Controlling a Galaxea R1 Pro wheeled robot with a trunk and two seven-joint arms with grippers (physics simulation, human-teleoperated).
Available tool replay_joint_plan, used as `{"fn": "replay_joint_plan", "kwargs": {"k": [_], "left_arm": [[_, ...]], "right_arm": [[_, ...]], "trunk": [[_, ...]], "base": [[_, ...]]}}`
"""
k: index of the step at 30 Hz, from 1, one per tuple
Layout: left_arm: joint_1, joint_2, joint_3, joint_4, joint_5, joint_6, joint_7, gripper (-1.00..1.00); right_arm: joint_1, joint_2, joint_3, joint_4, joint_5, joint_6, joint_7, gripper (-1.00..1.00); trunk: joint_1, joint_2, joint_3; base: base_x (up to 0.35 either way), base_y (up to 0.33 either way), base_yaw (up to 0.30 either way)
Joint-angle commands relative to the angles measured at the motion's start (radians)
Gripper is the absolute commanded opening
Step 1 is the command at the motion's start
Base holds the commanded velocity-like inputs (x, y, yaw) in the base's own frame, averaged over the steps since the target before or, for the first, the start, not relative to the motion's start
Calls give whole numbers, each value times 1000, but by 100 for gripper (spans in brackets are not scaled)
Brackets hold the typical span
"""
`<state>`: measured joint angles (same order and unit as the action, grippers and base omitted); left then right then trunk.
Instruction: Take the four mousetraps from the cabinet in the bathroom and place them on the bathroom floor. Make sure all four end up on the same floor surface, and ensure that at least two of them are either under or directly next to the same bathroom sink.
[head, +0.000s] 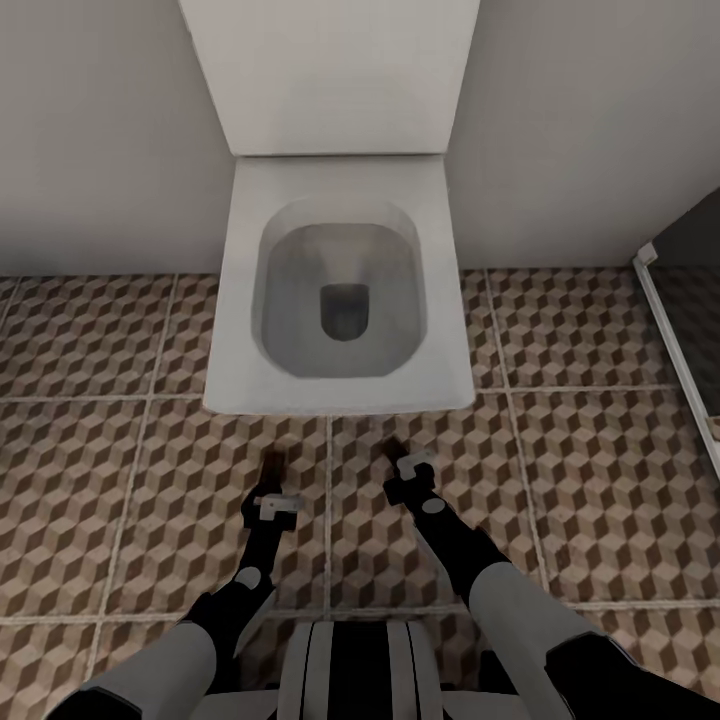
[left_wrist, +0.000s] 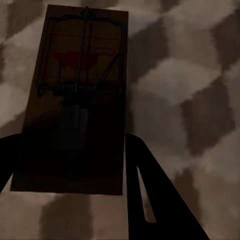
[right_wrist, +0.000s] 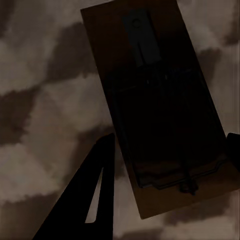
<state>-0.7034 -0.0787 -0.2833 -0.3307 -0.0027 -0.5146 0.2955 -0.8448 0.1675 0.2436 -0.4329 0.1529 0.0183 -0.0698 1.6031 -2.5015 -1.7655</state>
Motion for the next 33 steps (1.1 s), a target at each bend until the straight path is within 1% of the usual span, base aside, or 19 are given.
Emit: {"fn": "replay_joint_plan", "kwargs": {"k": [1, 5, 8, 33], "left_arm": [[-1, 1, -8, 1, -3, 0, 14, -100], [-1, 1, -8, 1, -3, 1, 14, -100], [-1, 1, -8, 1, -3, 1, 14, -100], [-1, 2, -7, 23, -3, 5, 14, -100]], "right_arm": [[0, 0, 5, 0, 7, 2, -7, -100], [0, 0, 5, 0, 7, 2, -7, -100], [0, 0, 5, 0, 7, 2, -7, -100], [0, 4, 6, 2, 7, 4, -10, -100]], "trunk": [[0, 0, 0], [0, 0, 0], [0, 0, 0], [0, 0, 0]], "base": [[169, 0, 0], [244, 0, 0], [102, 0, 0], [4, 0, 0]]}}
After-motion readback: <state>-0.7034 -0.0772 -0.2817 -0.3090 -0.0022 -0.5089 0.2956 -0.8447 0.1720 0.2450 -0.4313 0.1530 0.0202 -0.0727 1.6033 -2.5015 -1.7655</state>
